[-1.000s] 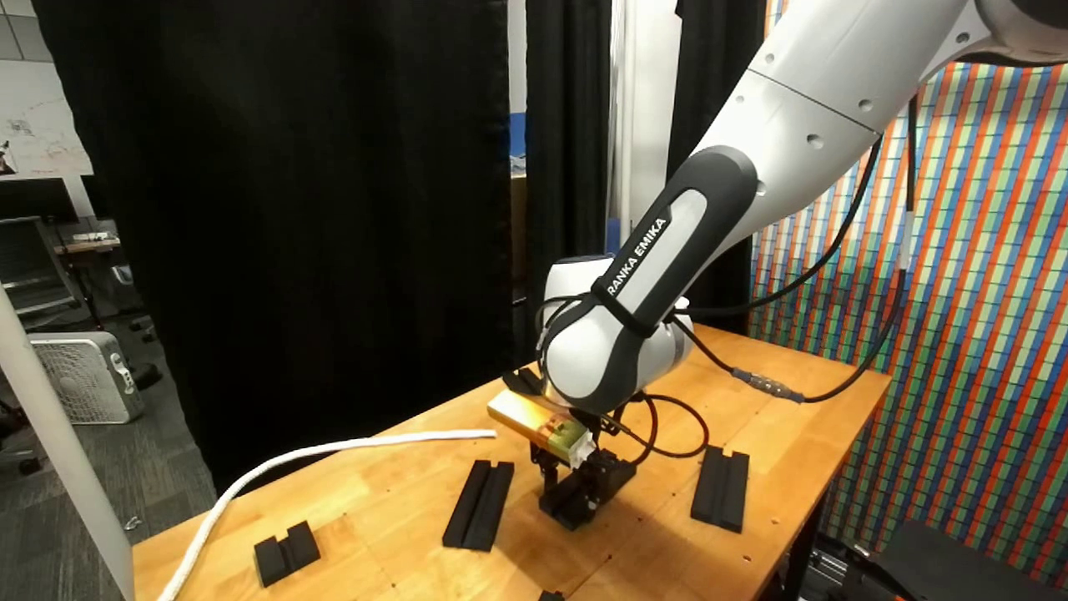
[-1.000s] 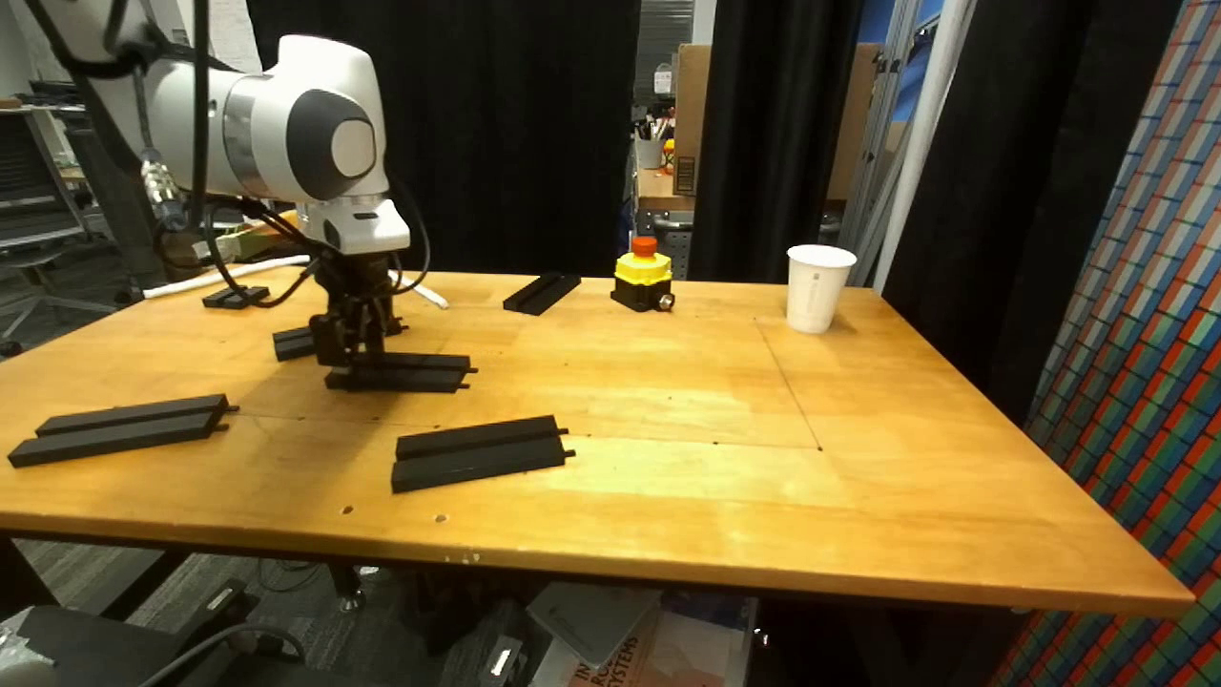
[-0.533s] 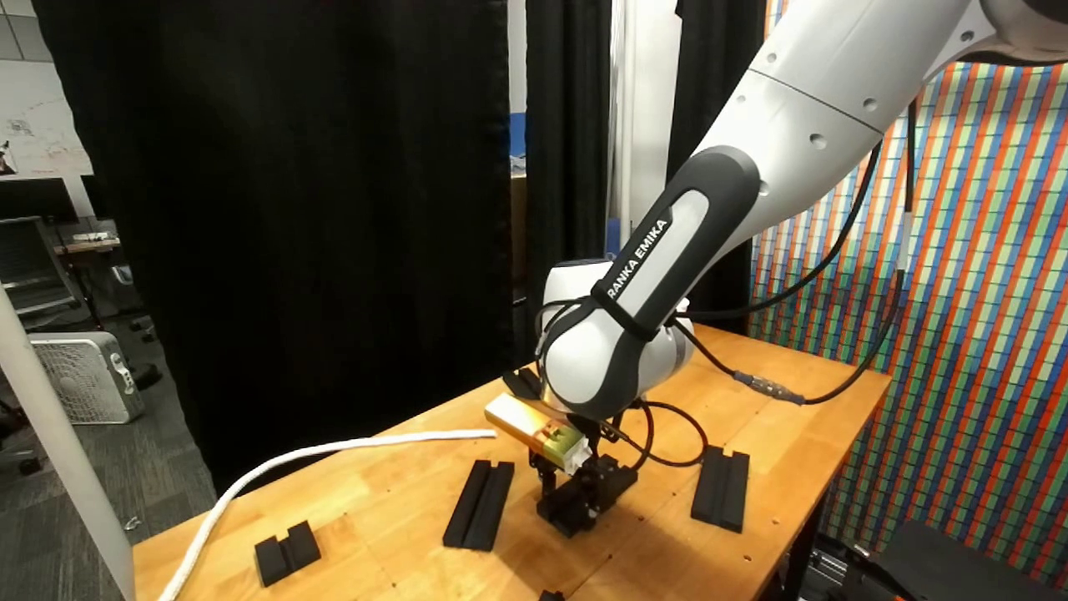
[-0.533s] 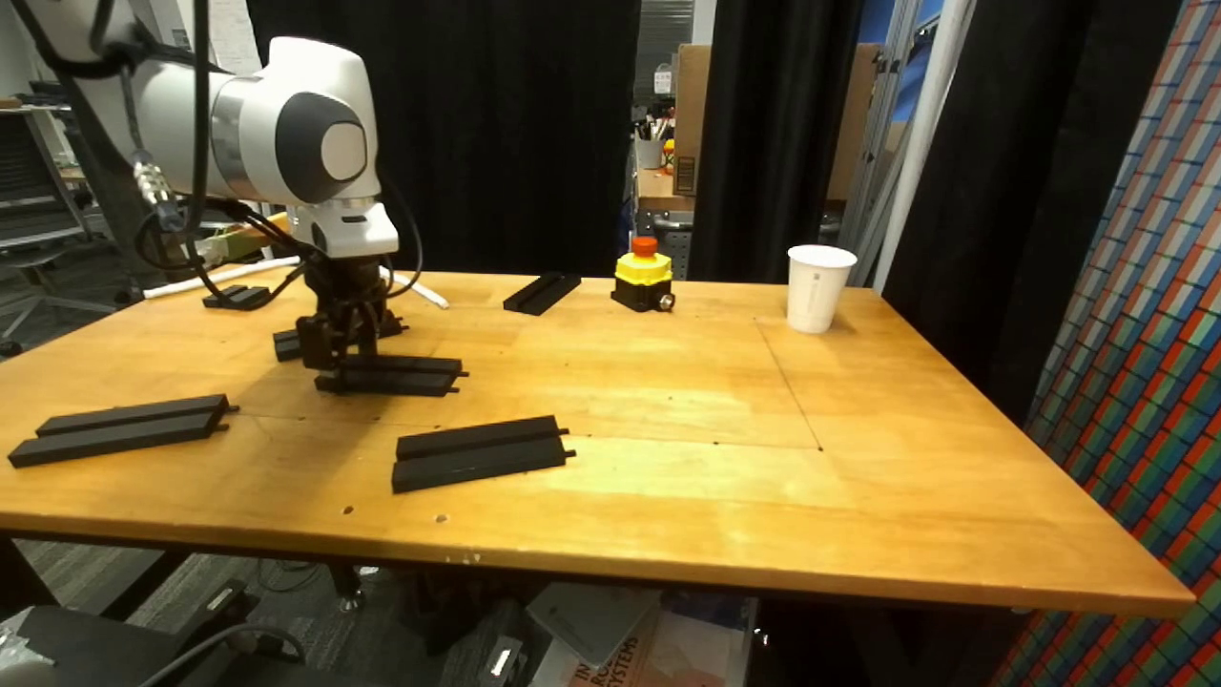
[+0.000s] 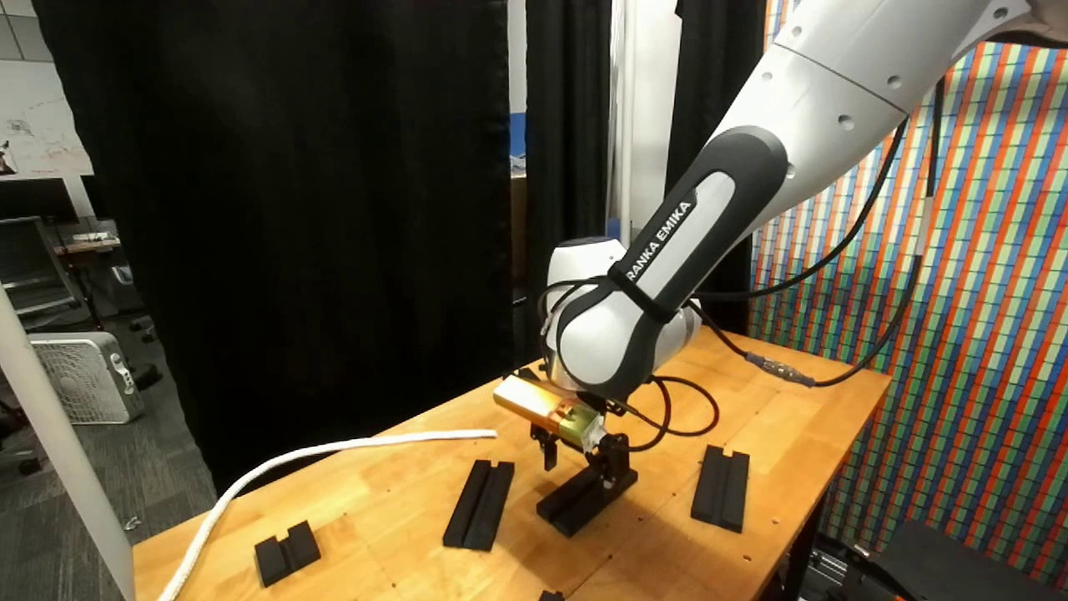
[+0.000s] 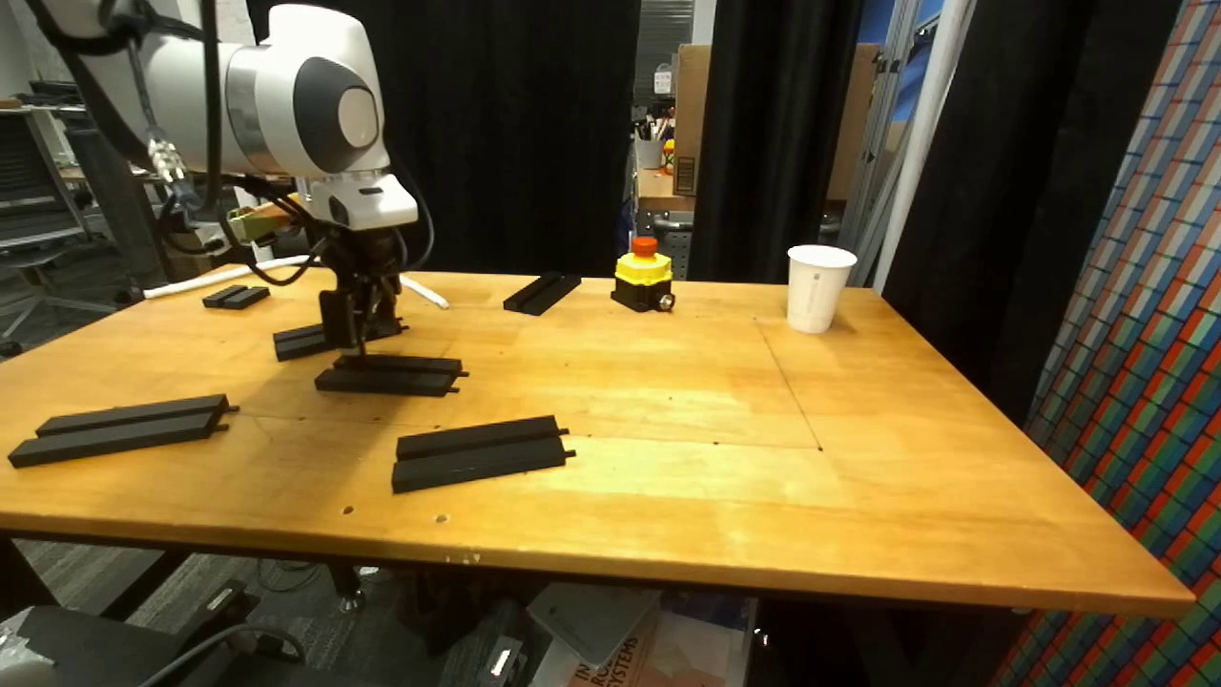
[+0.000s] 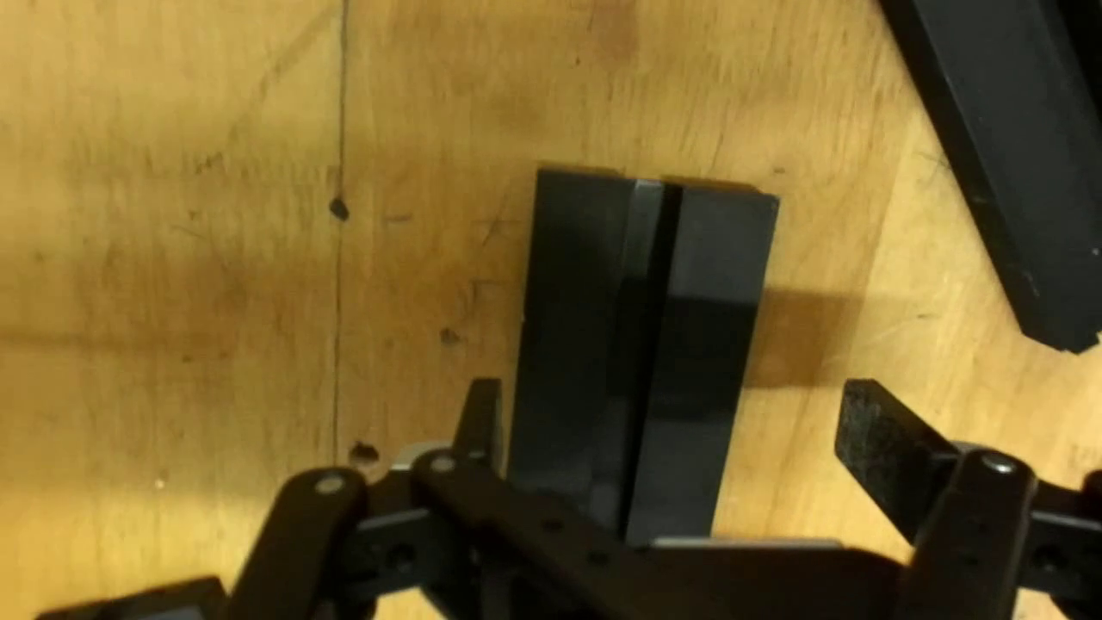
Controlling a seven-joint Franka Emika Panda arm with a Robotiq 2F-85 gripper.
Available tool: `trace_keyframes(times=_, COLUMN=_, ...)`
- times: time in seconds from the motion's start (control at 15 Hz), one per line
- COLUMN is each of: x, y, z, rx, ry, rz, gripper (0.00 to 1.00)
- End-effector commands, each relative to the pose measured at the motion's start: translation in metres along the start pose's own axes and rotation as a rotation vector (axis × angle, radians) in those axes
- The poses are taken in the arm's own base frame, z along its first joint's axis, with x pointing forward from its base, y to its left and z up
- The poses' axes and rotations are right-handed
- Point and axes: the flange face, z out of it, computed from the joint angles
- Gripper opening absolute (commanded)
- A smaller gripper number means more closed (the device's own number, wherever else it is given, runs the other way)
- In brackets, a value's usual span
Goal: Arrange the black objects on the table
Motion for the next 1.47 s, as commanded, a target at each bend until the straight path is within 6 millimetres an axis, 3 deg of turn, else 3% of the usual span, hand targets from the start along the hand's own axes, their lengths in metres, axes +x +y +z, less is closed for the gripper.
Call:
trace_keyframes(times=0.0, x=0.021, y=0.013, z=-0.043, rx=-0.027, ry=0.063, rz=-0.082, gripper=1.00)
trace_keyframes(times=0.4, x=0.095, y=0.053, z=-0.075, rx=-0.134, ry=0.105, rz=-0.240, gripper=1.00)
trace_keyframes(times=0.87, x=0.172, y=0.108, z=-0.058, rx=-0.120, ry=0.016, rz=-0.508, gripper=1.00)
trace_keyframes(times=1.13, x=0.190, y=0.137, z=-0.039, rx=-0.129, ry=-0.006, rz=-0.523, gripper=1.00)
trace_keyframes(times=1.4, x=0.177, y=0.146, z=-0.027, rx=-0.117, ry=-0.012, rz=-0.446, gripper=1.00)
